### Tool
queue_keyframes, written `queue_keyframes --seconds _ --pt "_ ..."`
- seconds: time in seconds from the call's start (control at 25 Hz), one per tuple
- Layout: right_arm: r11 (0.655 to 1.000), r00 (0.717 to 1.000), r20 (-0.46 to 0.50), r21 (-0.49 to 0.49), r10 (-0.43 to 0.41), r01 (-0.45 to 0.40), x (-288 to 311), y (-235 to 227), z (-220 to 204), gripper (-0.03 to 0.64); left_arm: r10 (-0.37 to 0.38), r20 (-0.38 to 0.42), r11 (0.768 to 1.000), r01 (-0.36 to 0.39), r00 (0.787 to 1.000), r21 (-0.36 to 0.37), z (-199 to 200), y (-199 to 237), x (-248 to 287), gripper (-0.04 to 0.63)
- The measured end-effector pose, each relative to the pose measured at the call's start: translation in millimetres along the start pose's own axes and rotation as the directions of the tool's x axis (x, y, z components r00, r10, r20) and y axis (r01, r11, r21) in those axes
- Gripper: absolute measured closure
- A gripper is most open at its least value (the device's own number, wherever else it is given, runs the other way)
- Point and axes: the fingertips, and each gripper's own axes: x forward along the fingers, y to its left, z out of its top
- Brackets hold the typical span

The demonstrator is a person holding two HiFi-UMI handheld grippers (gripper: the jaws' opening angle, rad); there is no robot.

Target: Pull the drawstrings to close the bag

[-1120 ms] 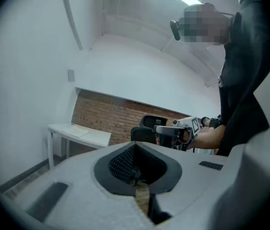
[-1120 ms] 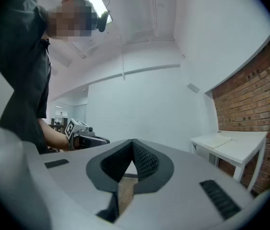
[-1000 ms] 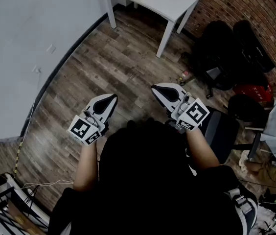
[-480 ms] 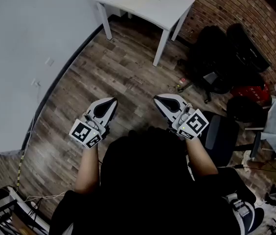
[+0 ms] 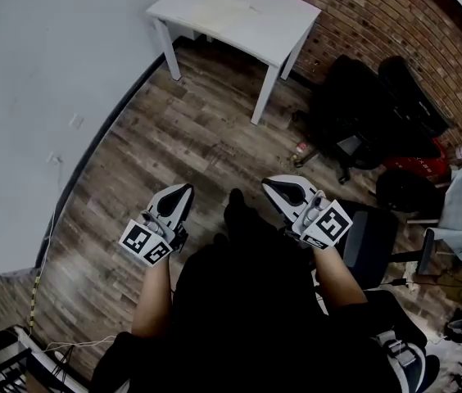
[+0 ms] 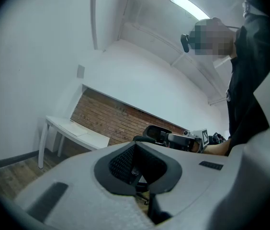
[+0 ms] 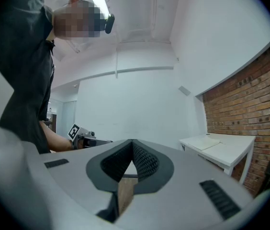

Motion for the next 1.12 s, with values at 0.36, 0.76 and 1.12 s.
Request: queue_keyframes --seconds 0.36,0.76,1.12 --pt "0.994 0.997 0.080 0.110 0.018 -0.026 80.5 -98.7 -0.8 0.612 0.079 -0.125 0.996 -0.075 0.989 0.037 0.3 81.7 40.1 0.594" --pt "0.972 0.981 0.194 0.231 -0.014 -0.031 132.4 -249.3 20.4 0.612 0.139 -0.170 0.988 -0.126 0.975 0.087 51.9 175.4 129.5 0.594" --pt "0.961 0.981 0.191 0.261 0.044 -0.094 186.6 -303.1 13.5 0.612 0.157 -0.190 0.987 -0.149 0.969 0.058 53.8 235.2 181.0 0.594"
